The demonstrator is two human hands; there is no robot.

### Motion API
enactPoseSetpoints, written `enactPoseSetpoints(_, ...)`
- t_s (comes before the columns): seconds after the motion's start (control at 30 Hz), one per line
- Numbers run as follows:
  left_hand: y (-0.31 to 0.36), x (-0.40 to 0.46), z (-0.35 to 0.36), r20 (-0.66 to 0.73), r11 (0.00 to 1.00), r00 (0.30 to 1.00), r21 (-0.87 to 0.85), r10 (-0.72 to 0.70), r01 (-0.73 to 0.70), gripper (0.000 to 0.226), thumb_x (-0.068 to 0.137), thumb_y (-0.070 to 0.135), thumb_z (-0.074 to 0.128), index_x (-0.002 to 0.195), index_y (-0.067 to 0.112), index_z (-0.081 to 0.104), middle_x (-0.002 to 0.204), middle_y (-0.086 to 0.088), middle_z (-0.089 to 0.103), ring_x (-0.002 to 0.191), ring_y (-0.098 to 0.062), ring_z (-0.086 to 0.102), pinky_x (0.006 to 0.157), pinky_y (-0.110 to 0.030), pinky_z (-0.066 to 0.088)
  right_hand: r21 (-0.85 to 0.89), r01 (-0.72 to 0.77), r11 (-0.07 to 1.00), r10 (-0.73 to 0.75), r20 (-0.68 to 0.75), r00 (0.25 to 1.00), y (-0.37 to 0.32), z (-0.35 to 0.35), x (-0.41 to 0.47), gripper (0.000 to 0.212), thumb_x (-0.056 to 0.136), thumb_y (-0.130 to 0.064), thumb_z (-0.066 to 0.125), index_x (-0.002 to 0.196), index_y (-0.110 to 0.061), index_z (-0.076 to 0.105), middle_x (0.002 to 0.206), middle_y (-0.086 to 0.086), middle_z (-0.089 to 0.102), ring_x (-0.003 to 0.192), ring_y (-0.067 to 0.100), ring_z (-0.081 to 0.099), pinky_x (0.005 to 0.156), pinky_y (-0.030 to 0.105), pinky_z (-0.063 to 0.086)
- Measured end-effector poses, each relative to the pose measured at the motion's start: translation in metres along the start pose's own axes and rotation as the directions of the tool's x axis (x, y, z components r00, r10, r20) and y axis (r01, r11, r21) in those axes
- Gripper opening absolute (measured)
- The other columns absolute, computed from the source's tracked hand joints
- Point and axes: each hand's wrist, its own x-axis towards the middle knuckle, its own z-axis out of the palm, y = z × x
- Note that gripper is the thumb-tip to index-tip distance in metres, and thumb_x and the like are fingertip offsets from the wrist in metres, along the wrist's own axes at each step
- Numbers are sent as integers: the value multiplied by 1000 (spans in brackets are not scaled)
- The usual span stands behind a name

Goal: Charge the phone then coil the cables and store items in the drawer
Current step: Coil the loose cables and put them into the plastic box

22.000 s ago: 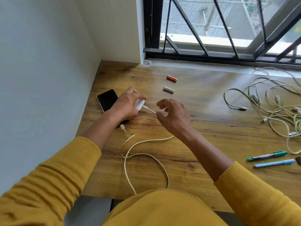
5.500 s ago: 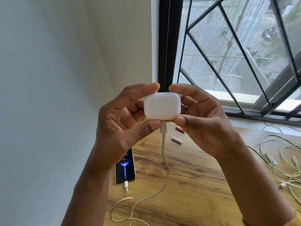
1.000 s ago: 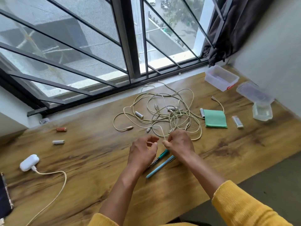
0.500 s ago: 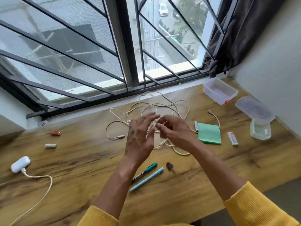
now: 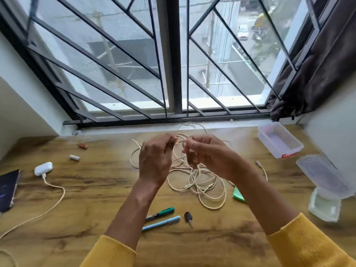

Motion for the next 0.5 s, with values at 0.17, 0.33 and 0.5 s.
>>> enactPoseSetpoints(0.17, -5, 1, -9, 39, 999, 999, 45, -3, 2, 31, 109, 38, 50, 125, 27, 74, 99, 2, 76, 89, -22, 69, 77, -38, 52, 68, 36, 997, -44, 114, 993, 0, 3, 15, 27, 109, -13, 43, 107, 3, 64, 77, 12, 63, 72, 19, 64, 76, 37, 53)
enactPoseSetpoints(0.33, -9, -8, -7, 129, 997, 991, 75, 22, -32, 27, 113, 42, 47, 118, 27, 69, 84, 3, 68, 78, -24, 63, 70, -40, 47, 294, 169, 941, -169, -25, 985, -4, 10, 25, 39, 110, -8, 39, 143, 7, 53, 94, 5, 68, 99, 27, 65, 96, 38, 47)
enactPoseSetpoints(0.5, -2, -16, -10, 167, 991, 983, 94, 75, -92, 21, 110, 34, 57, 120, 23, 73, 83, 7, 69, 77, -16, 61, 74, -34, 38, 360, 252, 898, -157, -271, 950, -5, 12, 34, 42, 109, -2, 41, 149, 7, 45, 105, 3, 75, 120, 26, 68, 112, 43, 42)
